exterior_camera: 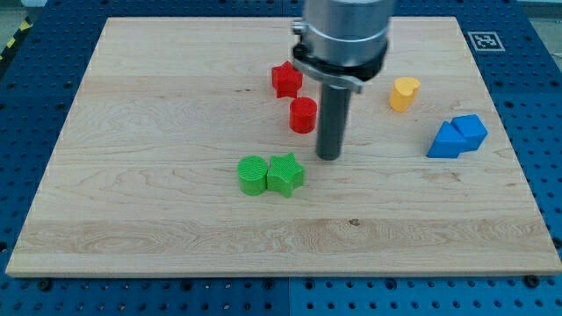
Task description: Slide the red circle to the bottom of the red star
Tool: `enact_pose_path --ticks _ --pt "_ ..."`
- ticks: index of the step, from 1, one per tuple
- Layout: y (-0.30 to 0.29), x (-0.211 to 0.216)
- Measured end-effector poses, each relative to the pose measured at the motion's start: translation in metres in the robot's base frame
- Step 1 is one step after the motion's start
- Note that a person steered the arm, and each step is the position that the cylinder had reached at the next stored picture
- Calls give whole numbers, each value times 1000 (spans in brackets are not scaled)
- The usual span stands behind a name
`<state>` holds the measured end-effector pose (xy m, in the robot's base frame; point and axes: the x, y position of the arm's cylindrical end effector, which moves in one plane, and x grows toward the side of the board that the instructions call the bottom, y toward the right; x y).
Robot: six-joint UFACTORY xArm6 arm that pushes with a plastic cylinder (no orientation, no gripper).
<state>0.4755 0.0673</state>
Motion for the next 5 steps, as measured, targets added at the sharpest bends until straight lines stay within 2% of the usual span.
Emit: enact_pose_path --ticks 2,5 --pt "5 -40" --pt "-40 -44"
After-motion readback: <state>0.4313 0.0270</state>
